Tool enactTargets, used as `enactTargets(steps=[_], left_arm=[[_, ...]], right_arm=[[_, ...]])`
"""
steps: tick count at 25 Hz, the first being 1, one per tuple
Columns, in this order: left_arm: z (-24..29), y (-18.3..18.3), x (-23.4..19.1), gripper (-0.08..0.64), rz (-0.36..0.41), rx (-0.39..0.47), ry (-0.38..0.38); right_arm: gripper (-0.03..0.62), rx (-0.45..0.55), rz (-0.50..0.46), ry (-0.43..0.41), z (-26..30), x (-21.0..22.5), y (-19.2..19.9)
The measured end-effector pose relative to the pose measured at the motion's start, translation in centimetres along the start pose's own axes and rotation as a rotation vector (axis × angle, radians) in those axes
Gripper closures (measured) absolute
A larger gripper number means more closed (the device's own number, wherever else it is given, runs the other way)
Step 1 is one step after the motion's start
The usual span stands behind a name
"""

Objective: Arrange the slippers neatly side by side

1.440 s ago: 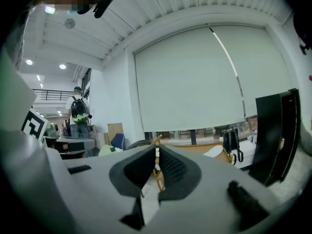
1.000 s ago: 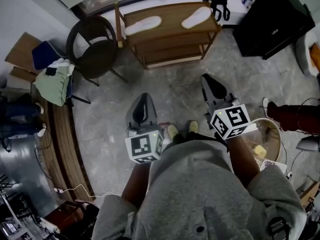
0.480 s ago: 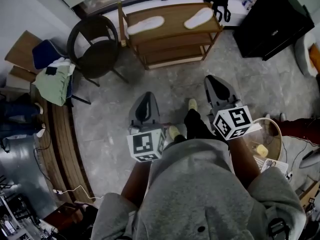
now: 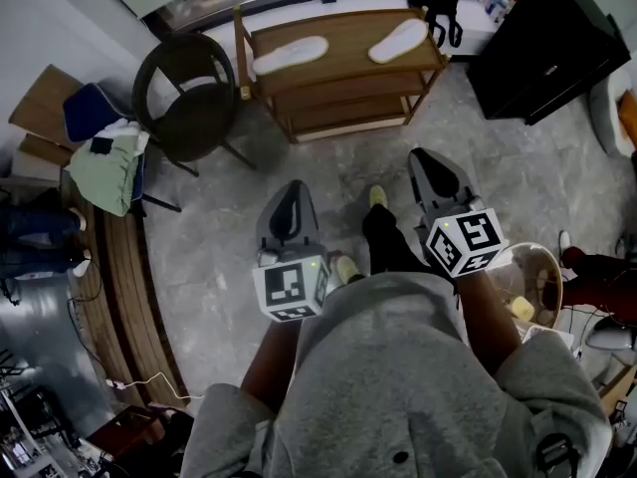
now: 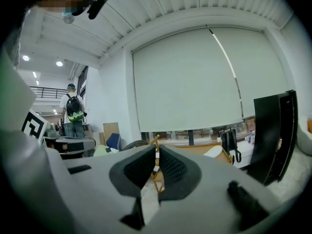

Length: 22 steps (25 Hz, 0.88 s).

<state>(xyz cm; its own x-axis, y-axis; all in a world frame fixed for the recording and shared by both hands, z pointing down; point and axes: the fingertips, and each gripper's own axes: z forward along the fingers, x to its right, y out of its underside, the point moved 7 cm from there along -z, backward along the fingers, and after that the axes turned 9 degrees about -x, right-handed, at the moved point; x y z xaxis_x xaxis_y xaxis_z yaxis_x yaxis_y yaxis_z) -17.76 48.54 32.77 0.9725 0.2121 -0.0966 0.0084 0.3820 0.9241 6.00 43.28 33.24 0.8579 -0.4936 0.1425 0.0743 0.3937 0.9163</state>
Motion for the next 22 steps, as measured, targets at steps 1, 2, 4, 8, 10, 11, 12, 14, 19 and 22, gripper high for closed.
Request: enactTargets(steps=[1,2,4,8,10,11,12,14,19,22], left_arm=[[0.4,-0.2,-0.1,0.540,0.001,0.000,-0.001],[0.9,-0.3,-0.2,0.540,0.002,-0.002,-0.001],[1.8,-0.5,-0.2,0.540,0.006,-0.006,0.000],[4.2,-1.3,-0.1,0.540,0.019,-0.016,0.004],[5.8,-1.7,0.1,0.540,0.022,-0.022,0.007],[6.6,-1.9,0.2,0.540,0.023,-0.029,0.010],[7.4,-2.0,0.3,0.540,0.023,-0.036,0.012],[9.0,-2.5,0.1,0.540,0.030,-0.045,0.013],[14.3,-4.2,1.0,0.540,0.044,-0.055,0.006],[17.4,-4.9,1.8,0.540,0.045,-0.067,0.013]], right_arm=[[0.557,0.002,-0.002,-0.002,0.4,0.3,-0.2],[0.556,0.004,-0.004,-0.004,0.8,0.6,-0.4],[0.556,0.006,-0.005,-0.007,1.6,1.2,-0.7],[0.556,0.009,0.013,-0.008,3.2,3.0,-1.2],[0.557,0.007,0.017,-0.004,4.2,4.3,-1.6],[0.556,0.001,0.020,0.000,4.6,5.0,-1.7],[0.556,-0.007,0.024,0.005,5.0,5.6,-1.9],[0.557,-0.016,0.033,0.010,6.1,6.9,-2.3],[0.556,-0.023,0.031,0.003,9.2,11.3,-3.7],[0.556,-0.031,0.031,-0.002,10.6,14.0,-4.4]])
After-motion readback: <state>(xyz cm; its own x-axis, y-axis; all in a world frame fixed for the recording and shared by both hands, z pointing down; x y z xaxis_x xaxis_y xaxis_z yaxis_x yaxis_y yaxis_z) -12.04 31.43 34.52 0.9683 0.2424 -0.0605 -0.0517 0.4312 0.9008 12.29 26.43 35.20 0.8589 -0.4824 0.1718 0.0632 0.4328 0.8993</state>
